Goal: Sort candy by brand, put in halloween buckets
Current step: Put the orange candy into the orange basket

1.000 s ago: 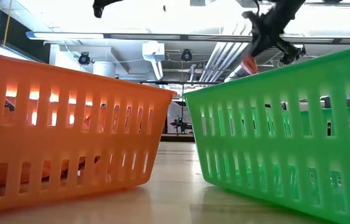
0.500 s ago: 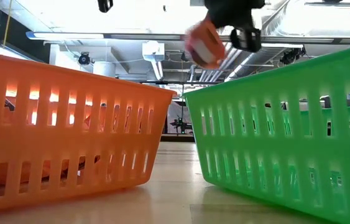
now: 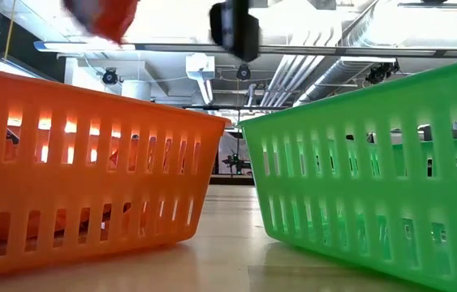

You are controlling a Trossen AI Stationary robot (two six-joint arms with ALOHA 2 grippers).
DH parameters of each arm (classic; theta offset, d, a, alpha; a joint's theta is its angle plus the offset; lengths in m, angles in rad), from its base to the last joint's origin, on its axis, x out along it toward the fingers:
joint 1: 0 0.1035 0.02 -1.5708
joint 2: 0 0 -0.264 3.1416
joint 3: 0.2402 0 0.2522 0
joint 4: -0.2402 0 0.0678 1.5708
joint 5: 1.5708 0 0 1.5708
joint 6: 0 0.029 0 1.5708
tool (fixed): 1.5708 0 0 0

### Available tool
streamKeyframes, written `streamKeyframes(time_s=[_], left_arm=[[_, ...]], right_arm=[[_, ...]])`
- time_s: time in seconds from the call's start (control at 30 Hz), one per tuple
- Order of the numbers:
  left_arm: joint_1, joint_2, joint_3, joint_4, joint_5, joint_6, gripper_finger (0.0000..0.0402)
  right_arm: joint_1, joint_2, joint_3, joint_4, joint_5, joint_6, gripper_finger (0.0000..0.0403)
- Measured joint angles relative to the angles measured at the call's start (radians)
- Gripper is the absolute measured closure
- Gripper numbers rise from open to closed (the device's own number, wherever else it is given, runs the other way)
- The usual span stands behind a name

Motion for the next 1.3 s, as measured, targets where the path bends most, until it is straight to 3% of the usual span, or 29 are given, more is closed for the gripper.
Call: streamKeyframes(time_s=[0.17,0.3,0.6,0.73,0.93,1.0,1.1,1.3], left_arm=[[0.000,0.000,0.000,-0.001,0.000,-0.001,0.0197],[0.000,0.000,0.000,-0.004,0.000,0.000,0.0197],[0.000,0.000,0.000,-0.008,0.000,0.026,0.0197],[0.000,0.000,0.000,-0.009,0.001,0.047,0.0197],[0.002,0.000,0.000,-0.099,-0.001,0.170,0.0197],[0.004,0.001,0.000,-0.151,-0.010,0.194,0.0197],[0.004,0.018,0.000,-0.225,-0.057,0.198,0.0197],[0.021,0.150,0.000,-0.444,-0.089,0.116,0.0197]], right_arm=[[-0.007,0.079,0.073,-0.062,-0.093,-0.071,0.0402],[-0.008,0.086,0.100,-0.153,-0.097,-0.107,0.0380],[-0.031,0.080,0.117,-0.199,-0.105,-0.167,0.0215],[-0.055,0.016,0.117,-0.289,-0.138,-0.228,0.0174],[-0.107,-0.134,0.102,-0.661,0.056,-0.309,0.0174],[-0.136,-0.178,0.051,-0.795,0.099,-0.313,0.0177],[-0.195,-0.268,-0.117,-0.897,0.058,-0.250,0.0178],[-0.276,-0.518,-0.526,-0.757,-0.079,0.012,0.0178]])
